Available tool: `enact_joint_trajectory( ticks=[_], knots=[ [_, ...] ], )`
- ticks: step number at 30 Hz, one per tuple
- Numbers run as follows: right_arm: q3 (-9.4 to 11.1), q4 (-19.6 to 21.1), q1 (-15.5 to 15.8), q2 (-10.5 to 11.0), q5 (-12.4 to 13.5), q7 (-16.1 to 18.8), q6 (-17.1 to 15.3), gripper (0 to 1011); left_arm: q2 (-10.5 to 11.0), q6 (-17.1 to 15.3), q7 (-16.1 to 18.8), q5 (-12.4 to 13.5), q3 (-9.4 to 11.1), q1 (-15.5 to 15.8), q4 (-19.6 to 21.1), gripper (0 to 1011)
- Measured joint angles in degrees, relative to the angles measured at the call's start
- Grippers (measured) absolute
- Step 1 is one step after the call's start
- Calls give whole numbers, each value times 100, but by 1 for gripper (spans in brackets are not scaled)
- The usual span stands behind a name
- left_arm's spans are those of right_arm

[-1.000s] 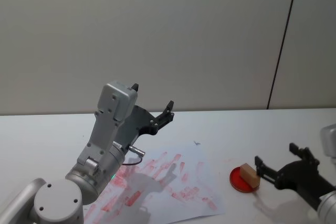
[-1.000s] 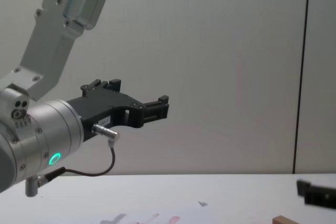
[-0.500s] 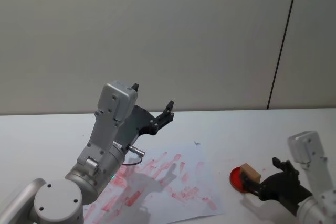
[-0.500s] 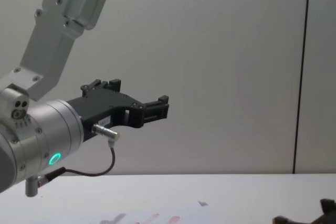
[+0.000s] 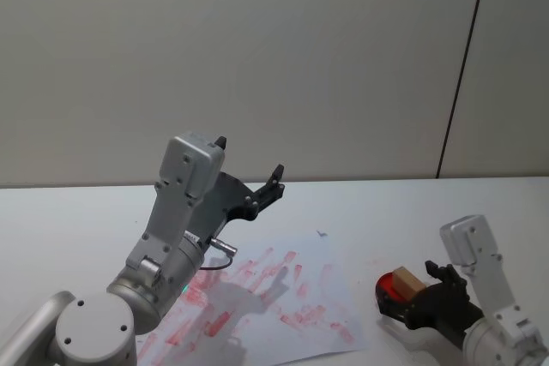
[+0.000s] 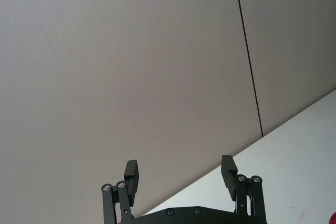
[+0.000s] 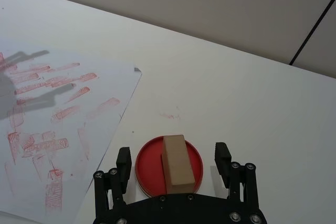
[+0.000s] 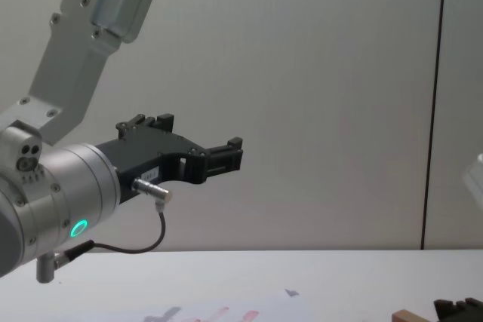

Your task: Use the one hand to pick up the stamp and affix it onto the A4 paper.

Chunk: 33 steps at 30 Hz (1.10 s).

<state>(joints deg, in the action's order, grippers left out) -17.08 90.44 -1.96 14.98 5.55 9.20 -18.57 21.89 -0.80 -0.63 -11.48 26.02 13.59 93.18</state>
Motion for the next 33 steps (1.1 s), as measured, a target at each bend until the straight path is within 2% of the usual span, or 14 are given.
enact_joint_trajectory(
  ticks=[6, 20, 22, 23, 25, 26, 33],
  knots=[
    [-25, -93, -65, -49, -71, 35, -11, 891, 0, 0, 0, 0, 0, 0, 0, 1002],
    [-53, -199, -134, -101, -145, 72, -22, 457, 0, 0, 0, 0, 0, 0, 0, 1001],
    [-55, -209, -141, -105, -151, 74, -24, 423, 0, 0, 0, 0, 0, 0, 0, 1001],
    [-55, -209, -141, -105, -151, 74, -24, 361, 0, 0, 0, 0, 0, 0, 0, 1001],
    [-56, -215, -145, -108, -155, 77, -26, 318, 0, 0, 0, 0, 0, 0, 0, 1001],
    [-57, -219, -148, -110, -158, 78, -26, 258, 0, 0, 0, 0, 0, 0, 0, 1001],
    [-55, -222, -150, -113, -160, 81, -4, 220, 0, 0, 0, 0, 0, 0, 0, 1001]
  ],
)
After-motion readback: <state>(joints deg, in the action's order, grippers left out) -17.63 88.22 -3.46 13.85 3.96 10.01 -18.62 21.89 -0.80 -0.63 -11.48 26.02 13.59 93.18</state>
